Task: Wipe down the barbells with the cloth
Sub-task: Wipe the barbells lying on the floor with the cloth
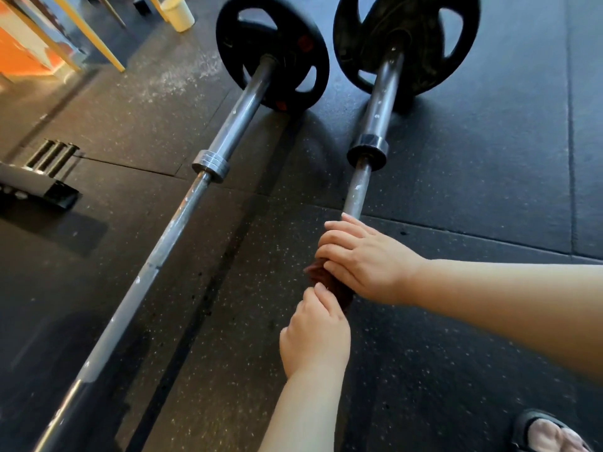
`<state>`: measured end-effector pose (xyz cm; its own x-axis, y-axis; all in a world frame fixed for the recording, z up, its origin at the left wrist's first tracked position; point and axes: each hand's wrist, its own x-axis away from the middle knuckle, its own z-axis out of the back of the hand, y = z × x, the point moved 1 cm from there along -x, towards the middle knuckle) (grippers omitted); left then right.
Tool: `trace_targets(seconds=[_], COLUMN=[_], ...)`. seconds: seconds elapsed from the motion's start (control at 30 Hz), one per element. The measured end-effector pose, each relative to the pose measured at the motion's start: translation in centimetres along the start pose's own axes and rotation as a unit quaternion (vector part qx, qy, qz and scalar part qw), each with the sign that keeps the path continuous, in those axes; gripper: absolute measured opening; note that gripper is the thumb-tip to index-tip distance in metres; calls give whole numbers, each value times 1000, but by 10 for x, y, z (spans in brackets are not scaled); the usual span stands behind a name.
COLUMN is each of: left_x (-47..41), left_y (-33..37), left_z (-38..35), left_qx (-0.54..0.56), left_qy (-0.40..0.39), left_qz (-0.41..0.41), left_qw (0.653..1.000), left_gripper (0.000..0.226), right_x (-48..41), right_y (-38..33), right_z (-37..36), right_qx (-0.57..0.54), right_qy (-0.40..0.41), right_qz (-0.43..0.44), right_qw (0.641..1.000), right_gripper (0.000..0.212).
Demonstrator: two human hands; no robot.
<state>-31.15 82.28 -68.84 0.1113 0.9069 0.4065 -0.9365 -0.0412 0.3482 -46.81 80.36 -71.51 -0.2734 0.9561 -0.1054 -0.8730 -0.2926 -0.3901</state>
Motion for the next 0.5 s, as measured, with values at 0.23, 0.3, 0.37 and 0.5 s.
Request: trace_targets(seconds=[0.23,0.3,0.37,0.5], left_x=[-5,-5,-5,-6], left_y=[5,4,2,1], left_z=[1,0,-1,-1], left_qx=[-61,-39,-21,-20], left_qy=[29,23,17,13], left_qz=[-14,-10,-6,-4], left_qw=[998,999,1000,1000], left_gripper=[39,38,37,42], right_x=[2,-1,1,10], right_y=[-5,7,6,-16], right_z=[-1,6,5,-10], right_qx=[-30,-2,-5,-50], right_qy=[-13,-9,10,23], right_qz=[1,10,-17,-25], right_qw=[999,1000,1000,998], right_gripper=[45,44,45,46])
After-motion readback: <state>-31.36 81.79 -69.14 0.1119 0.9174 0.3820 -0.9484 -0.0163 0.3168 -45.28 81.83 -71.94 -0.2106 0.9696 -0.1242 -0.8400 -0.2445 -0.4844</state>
